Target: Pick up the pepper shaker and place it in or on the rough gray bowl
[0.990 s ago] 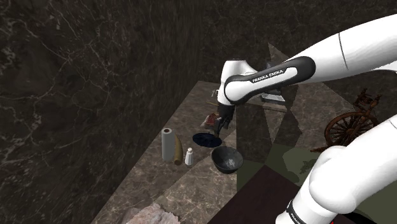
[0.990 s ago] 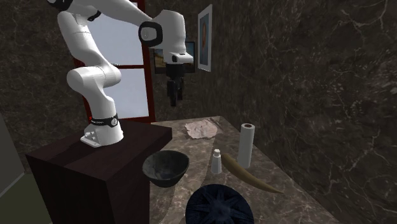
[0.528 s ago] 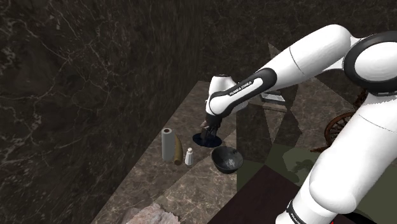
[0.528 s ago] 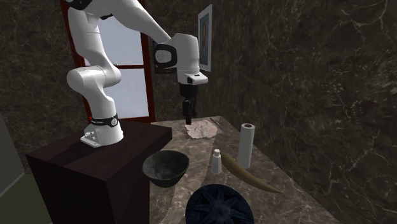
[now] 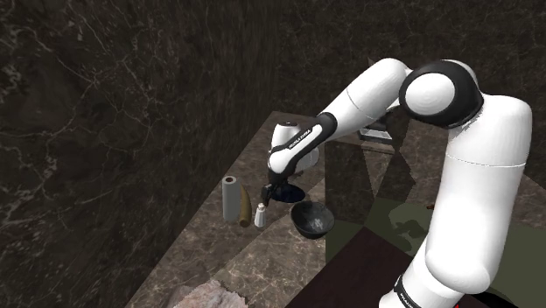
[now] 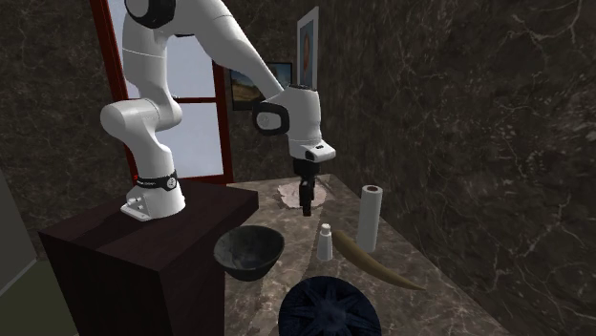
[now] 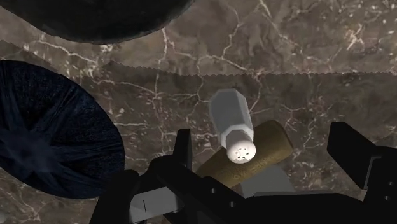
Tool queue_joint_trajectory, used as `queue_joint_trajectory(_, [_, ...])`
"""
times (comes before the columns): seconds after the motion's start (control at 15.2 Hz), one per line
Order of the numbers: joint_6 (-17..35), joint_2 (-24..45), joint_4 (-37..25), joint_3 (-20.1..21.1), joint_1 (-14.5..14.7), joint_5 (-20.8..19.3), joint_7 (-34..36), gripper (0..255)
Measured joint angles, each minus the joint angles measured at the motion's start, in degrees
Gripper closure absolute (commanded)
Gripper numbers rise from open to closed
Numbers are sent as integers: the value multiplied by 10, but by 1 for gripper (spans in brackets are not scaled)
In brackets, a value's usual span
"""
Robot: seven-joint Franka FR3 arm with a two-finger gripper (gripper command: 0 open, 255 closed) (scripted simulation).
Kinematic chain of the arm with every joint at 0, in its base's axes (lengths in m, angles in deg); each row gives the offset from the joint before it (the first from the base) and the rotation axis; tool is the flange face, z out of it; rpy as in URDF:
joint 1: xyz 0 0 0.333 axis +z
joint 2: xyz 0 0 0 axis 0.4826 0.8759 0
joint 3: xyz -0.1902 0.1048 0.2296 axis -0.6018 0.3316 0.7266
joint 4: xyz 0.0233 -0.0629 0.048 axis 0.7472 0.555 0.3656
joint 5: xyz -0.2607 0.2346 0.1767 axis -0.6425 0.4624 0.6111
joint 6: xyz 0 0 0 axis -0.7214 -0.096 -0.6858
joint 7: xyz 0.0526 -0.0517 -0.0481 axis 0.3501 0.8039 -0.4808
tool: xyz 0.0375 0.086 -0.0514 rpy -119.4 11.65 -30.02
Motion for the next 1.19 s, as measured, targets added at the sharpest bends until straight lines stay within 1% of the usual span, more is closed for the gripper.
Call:
queue_joint_trajectory(0.33, [38,108,-79,5,-1,7,-7,0])
queue_joint_trajectory(0.79, [76,169,-103,7,0,9,-10,0])
queue_joint_trajectory(1.19, [81,176,-106,7,-1,9,-11,0])
